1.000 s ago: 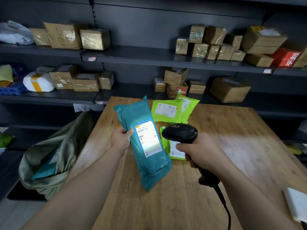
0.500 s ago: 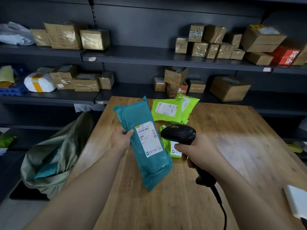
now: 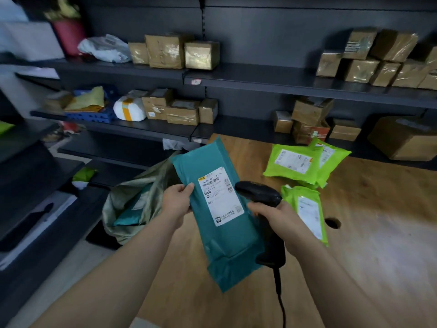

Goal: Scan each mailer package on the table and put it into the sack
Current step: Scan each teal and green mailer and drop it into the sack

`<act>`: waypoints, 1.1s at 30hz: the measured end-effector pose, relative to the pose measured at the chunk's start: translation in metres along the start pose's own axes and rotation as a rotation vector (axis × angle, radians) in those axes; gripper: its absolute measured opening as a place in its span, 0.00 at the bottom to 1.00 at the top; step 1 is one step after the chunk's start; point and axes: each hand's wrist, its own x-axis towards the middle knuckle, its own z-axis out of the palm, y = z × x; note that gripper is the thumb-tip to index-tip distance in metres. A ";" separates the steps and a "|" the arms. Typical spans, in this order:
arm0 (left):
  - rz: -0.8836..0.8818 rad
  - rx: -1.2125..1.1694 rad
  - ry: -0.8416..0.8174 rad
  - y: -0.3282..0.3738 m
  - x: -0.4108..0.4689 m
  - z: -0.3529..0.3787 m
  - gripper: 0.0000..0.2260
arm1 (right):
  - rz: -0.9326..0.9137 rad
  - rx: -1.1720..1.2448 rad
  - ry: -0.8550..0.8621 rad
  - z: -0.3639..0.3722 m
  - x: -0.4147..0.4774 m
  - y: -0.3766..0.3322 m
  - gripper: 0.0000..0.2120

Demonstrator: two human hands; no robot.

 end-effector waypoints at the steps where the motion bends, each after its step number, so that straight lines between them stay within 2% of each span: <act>1: -0.004 -0.011 0.029 0.001 0.003 -0.016 0.09 | 0.009 0.002 -0.039 0.016 0.005 0.002 0.06; 5: 0.007 -0.020 0.169 0.002 0.023 -0.093 0.10 | 0.073 -0.025 -0.221 0.089 0.023 0.000 0.10; 10: -0.038 -0.044 0.267 -0.002 0.064 -0.203 0.08 | 0.137 -0.022 -0.329 0.202 0.047 -0.007 0.10; 14: -0.073 -0.057 0.212 -0.002 0.104 -0.297 0.07 | 0.185 -0.037 -0.332 0.314 0.068 -0.010 0.12; 17: -0.080 0.011 0.174 -0.004 0.130 -0.343 0.03 | 0.190 0.046 -0.284 0.365 0.080 -0.010 0.13; 20: -0.109 0.053 0.132 0.000 0.166 -0.387 0.08 | 0.256 0.101 -0.257 0.420 0.096 -0.006 0.17; 22: -0.137 0.071 0.094 0.001 0.192 -0.402 0.10 | 0.270 0.106 -0.216 0.446 0.109 -0.001 0.18; 26: -0.185 0.138 0.030 -0.010 0.253 -0.402 0.17 | 0.254 0.032 -0.213 0.471 0.141 0.010 0.08; 29: -0.190 0.238 0.012 -0.026 0.302 -0.387 0.17 | 0.279 0.015 -0.225 0.479 0.177 0.024 0.07; 31: -0.215 0.292 -0.014 -0.038 0.334 -0.373 0.13 | 0.304 0.022 -0.194 0.483 0.205 0.034 0.07; 33: -0.251 0.328 -0.072 -0.051 0.365 -0.361 0.04 | 0.360 0.061 -0.132 0.486 0.235 0.043 0.09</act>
